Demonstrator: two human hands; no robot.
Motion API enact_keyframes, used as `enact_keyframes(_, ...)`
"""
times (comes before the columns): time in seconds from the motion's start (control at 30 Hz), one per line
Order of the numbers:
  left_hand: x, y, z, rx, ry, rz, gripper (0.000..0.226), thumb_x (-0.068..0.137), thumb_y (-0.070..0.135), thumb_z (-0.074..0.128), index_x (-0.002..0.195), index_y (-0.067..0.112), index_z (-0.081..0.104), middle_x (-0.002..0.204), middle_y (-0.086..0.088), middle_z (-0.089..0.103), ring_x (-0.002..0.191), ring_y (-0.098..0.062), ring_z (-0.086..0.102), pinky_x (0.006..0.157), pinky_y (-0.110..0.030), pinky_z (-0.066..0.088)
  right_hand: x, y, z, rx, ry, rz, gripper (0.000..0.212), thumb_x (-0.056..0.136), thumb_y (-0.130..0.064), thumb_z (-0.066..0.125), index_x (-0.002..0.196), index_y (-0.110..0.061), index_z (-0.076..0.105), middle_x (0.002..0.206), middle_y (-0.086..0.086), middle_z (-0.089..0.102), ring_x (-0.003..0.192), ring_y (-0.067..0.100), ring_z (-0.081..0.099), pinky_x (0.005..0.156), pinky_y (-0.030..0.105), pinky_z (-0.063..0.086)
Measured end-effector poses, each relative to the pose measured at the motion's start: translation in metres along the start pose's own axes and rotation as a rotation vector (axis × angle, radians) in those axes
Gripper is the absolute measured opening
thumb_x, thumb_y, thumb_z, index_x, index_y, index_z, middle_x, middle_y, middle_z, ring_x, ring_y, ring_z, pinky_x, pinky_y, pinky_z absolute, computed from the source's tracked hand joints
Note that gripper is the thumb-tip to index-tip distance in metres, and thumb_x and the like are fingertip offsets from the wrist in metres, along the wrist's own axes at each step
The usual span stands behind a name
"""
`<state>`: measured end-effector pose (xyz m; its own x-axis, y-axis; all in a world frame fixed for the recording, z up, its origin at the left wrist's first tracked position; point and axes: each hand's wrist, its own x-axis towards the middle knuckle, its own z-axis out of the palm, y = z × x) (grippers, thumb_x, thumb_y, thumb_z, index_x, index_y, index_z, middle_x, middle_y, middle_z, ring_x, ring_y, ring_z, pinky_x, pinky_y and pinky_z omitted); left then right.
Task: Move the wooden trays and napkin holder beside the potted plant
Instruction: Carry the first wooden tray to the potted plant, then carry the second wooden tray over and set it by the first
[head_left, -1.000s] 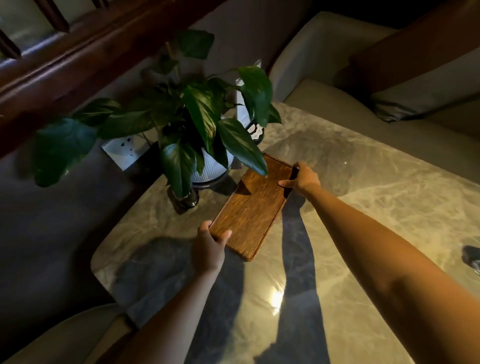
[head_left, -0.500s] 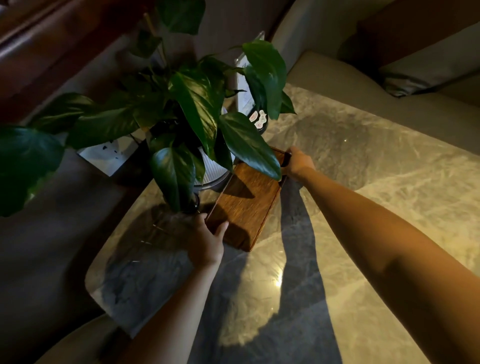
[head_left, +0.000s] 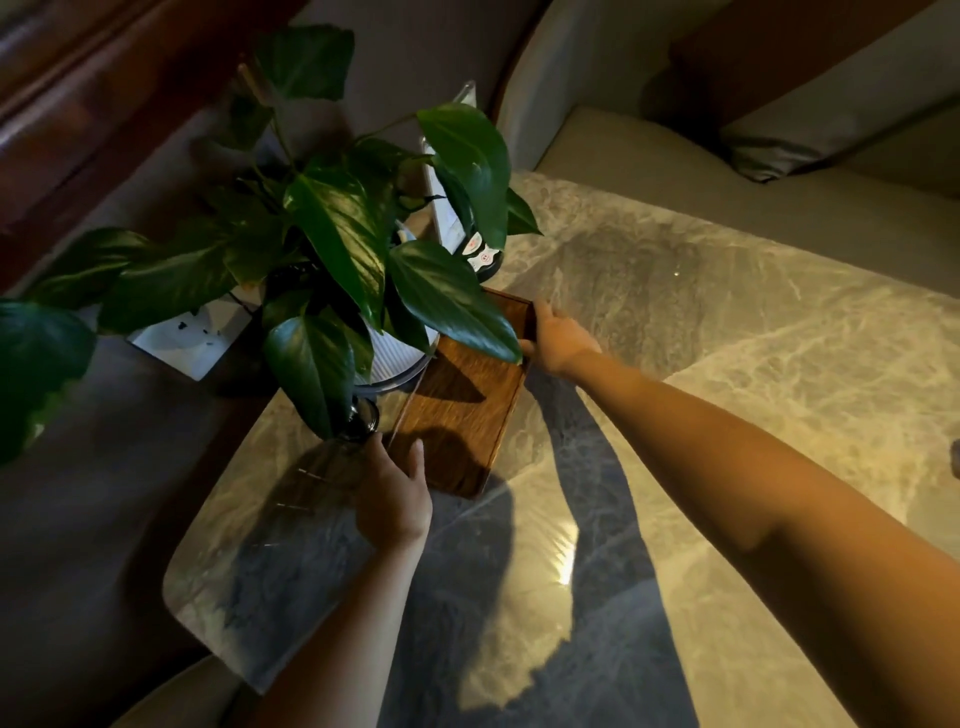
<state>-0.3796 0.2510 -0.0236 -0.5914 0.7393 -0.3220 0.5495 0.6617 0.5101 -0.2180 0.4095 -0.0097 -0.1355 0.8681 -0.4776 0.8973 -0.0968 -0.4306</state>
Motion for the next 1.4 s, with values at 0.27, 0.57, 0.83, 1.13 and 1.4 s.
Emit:
enact_keyframes(0.27,-0.028,0.006,-0.007,0.35,0.077,0.332,0.042,0.082,0.027,0.064,0.116,0.002,0.057,0.099,-0.03,0.062,0.086,-0.044,0.061,0.067,-0.049,0.052,-0.056,0.016,-0.014,-0.196,0.129,-0.095,0.073,0.097,-0.045,0.035,0.15,-0.01,-0.001,0.158,0.017,0.01,0.144,0.036,0.017,0.113,0.048,0.028)
enact_keyframes(0.57,-0.093,0.044,0.015,0.521,0.011,0.598,0.056,0.085,0.043,0.039,0.126,0.007,0.052,0.129,-0.026,0.056,0.116,-0.041,0.057,0.085,-0.053,0.051,-0.154,0.078,-0.02,-0.244,0.239,-0.065,0.073,0.098,-0.048,0.025,0.149,-0.012,-0.013,0.159,0.013,-0.019,0.148,0.03,-0.01,0.12,0.047,0.003)
enact_keyframes(0.83,-0.186,0.084,0.059,0.529,-0.151,0.802,0.064,0.094,0.044,0.036,0.146,0.018,0.009,0.158,-0.014,0.004,0.146,-0.028,0.006,0.117,-0.05,0.013,-0.247,0.162,-0.018,-0.274,0.238,0.076,0.073,0.098,-0.049,0.02,0.148,-0.012,-0.017,0.158,0.012,-0.021,0.147,0.03,-0.017,0.12,0.047,-0.004)
enact_keyframes(1.13,-0.311,0.112,0.124,0.518,-0.295,0.984,0.062,0.095,0.047,0.024,0.146,0.022,-0.001,0.159,-0.008,-0.005,0.147,-0.023,-0.007,0.119,-0.047,0.0,-0.355,0.285,-0.036,-0.203,0.358,0.293,0.075,0.097,-0.049,0.023,0.148,-0.011,-0.017,0.159,0.012,-0.02,0.148,0.029,-0.015,0.12,0.048,-0.003)
enact_keyframes(1.4,-0.406,0.125,0.179,0.562,-0.352,1.093,0.071,0.085,0.059,0.002,0.146,0.024,-0.003,0.159,-0.007,-0.005,0.147,-0.024,-0.007,0.119,-0.047,0.001,-0.43,0.393,-0.049,-0.154,0.392,0.428,0.073,0.098,-0.049,0.022,0.148,-0.011,-0.016,0.159,0.013,-0.02,0.148,0.03,-0.015,0.121,0.048,0.0)
